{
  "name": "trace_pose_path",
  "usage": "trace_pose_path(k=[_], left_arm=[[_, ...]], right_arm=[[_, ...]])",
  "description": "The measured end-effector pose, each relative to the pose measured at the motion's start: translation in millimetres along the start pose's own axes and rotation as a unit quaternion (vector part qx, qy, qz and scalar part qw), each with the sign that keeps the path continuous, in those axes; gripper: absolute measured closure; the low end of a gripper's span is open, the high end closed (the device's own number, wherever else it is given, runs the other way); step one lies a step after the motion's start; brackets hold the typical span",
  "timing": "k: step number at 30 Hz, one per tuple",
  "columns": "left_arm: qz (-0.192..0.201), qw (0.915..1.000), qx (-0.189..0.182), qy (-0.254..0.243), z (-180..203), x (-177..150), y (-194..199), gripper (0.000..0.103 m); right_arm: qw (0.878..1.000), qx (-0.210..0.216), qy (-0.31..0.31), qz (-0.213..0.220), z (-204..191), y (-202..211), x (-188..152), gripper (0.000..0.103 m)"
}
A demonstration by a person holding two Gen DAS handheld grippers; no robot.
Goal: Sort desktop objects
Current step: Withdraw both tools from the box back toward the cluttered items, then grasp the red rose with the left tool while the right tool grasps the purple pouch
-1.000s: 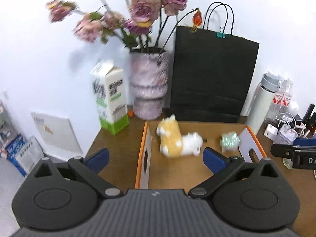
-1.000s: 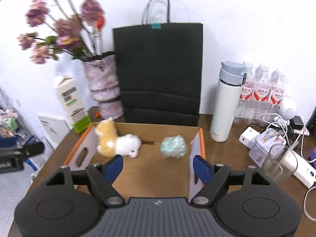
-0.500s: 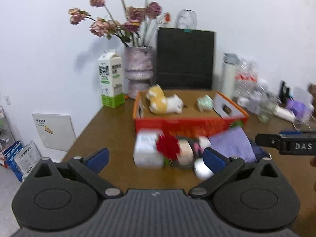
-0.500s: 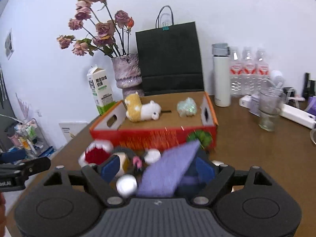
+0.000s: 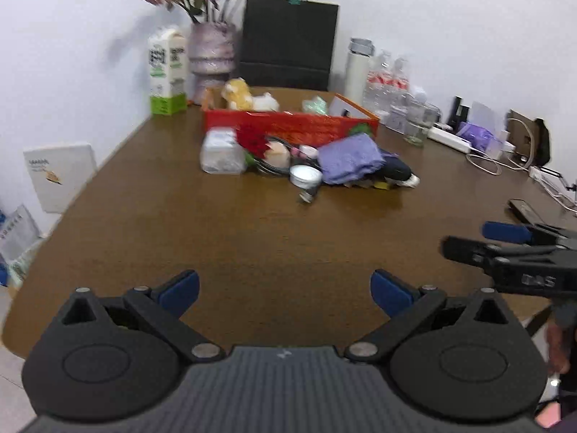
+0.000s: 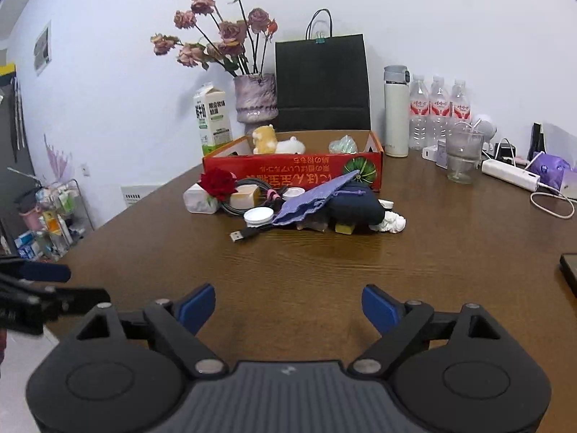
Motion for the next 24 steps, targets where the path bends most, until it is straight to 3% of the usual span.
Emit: trace_pose_path(k=[5,10,12,16,21,24], left_arm=[[0.016,0.9976,0.067,0.013,-8.9,5.9,-22.9,0.000],[0.039,0.9971,0.064,0.010,-15.1,26.2,-43.2,0.000],[0.057,0.9959,0.071,-0.002,-16.5,40.5,-55.2,0.000],[0.080,0.9939,0.074,-0.015,-26.2,73.2,-89.4,0.000],[0.082,0.9951,0.042,-0.037,-32.0,110.7,-138.2,0.001],[0.070,0.9957,0.042,-0.045,-34.5,123.2,-168.3,0.003]], right_arm=[[1.000,-0.003,0.006,0.019,-5.2,-12.4,9.7,0.015],[0.998,-0.027,0.036,0.043,-7.6,-30.2,25.3,0.010],[0.995,-0.053,0.048,0.073,-6.5,-35.6,34.0,0.001],[0.985,-0.082,0.080,0.129,-8.6,-48.7,50.4,0.000],[0.992,-0.068,0.060,0.091,1.1,-97.9,78.4,0.001],[0.996,-0.065,0.038,0.056,9.3,-132.5,92.0,0.006]])
Point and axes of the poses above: each gripper's, at about its wrist camera, not at the fingertips, and y roughly against the way its jaws point, z to its right, x to its top, the point moved 3 cm from there along -y, roughly the way its jaws point, and after that the axes turned 6 degrees about -x, right-handed, at the moved point
